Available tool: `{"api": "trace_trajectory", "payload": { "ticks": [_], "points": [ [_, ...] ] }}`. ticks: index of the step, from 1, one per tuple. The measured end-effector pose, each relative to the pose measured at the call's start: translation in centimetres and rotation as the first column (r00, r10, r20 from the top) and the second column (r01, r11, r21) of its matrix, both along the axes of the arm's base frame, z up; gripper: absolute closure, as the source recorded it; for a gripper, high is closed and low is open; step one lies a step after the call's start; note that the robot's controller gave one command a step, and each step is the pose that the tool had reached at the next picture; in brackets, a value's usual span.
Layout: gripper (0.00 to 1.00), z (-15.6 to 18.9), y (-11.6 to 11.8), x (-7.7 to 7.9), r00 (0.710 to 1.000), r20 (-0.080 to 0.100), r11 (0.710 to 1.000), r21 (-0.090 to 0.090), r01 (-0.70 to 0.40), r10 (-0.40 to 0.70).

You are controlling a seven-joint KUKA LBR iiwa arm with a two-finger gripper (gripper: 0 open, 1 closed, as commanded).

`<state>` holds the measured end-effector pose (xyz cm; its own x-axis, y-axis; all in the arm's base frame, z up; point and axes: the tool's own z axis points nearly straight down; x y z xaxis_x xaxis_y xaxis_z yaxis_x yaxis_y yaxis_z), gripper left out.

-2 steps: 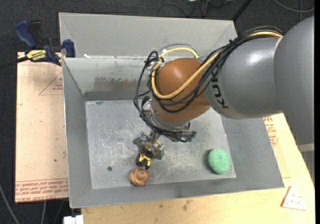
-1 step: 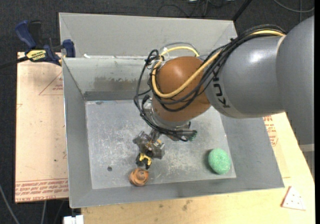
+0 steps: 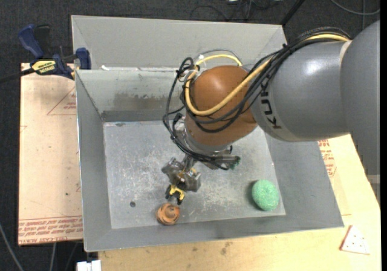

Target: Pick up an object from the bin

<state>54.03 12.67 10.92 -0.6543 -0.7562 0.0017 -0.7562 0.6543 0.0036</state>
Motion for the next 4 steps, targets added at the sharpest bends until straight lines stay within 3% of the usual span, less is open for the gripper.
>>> {"api": "trace_trajectory", "payload": {
  "ticks": [2,4],
  "points": [
    [1.00,3.1,0.0,0.1,1.000,0.006,1.000,0.001,0.002,-0.002],
    [1.00,4.0,0.1,0.2,1.000,0.009,1.000,0.002,0.002,-0.002]
  ]
}}
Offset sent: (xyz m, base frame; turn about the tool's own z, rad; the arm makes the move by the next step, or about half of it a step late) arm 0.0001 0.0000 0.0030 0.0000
